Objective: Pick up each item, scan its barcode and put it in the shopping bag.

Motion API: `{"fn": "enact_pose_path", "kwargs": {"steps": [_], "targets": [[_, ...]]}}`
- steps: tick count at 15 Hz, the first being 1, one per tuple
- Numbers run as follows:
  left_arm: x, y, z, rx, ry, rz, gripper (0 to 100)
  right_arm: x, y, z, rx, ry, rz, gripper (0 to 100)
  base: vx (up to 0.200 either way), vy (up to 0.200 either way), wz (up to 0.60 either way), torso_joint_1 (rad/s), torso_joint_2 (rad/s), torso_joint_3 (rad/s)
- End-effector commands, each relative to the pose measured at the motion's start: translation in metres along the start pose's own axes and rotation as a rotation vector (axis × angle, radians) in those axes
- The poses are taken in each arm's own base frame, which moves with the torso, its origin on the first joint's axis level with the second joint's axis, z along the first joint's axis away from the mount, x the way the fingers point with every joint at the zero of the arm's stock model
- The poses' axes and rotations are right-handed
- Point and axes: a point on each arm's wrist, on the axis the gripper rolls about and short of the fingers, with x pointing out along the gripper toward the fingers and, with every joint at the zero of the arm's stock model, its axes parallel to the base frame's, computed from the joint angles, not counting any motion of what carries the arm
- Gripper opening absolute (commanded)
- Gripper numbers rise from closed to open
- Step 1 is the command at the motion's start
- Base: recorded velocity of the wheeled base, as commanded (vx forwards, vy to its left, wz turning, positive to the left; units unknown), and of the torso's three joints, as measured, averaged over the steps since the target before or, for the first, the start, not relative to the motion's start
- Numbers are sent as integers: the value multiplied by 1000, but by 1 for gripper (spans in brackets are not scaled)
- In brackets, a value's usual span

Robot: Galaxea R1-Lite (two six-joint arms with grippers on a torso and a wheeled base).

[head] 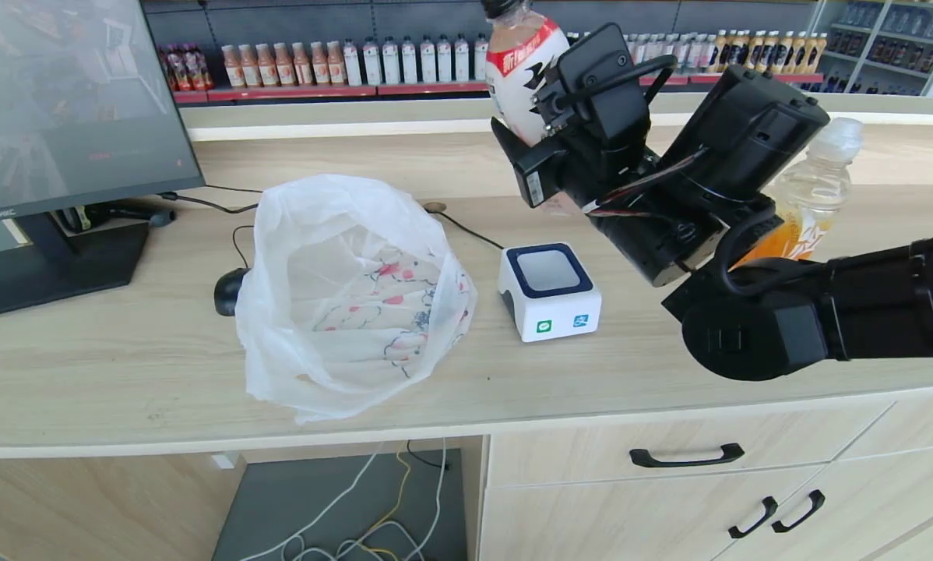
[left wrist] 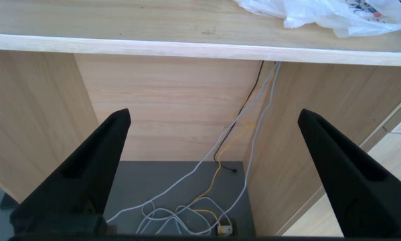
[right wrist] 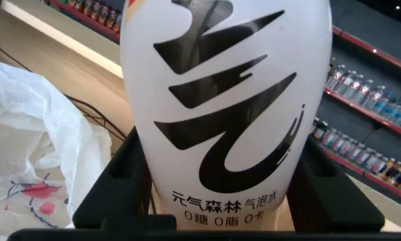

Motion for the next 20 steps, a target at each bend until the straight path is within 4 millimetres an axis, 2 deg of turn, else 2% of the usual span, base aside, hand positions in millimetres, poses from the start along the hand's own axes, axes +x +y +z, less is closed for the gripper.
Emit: {"fn": "enact_pose_path", "kwargs": {"steps": [1,5,14,16,17,20], "targets": [[0,0,0,0,-1,1,100,1,-4,-12,-41,-4,32,0,0,0,0,0,0,0],[0,0,0,0,-1,1,100,-2,-17,-24,-186,-67,149,0,0,0,0,0,0,0],[0,0,0,0,-1,1,100,-25,-13,-64,-338,-85,358,0,0,0,0,0,0,0],[0,0,0,0,-1,1,100,-27,-17,-70,-357,-89,374,0,0,0,0,0,0,0],[0,0,0,0,-1,0,100,-24,-21,-66,-362,-100,359,0,0,0,0,0,0,0],[0,0,0,0,-1,0,100,-28,-17,-71,-382,-109,394,0,0,0,0,0,0,0]]}}
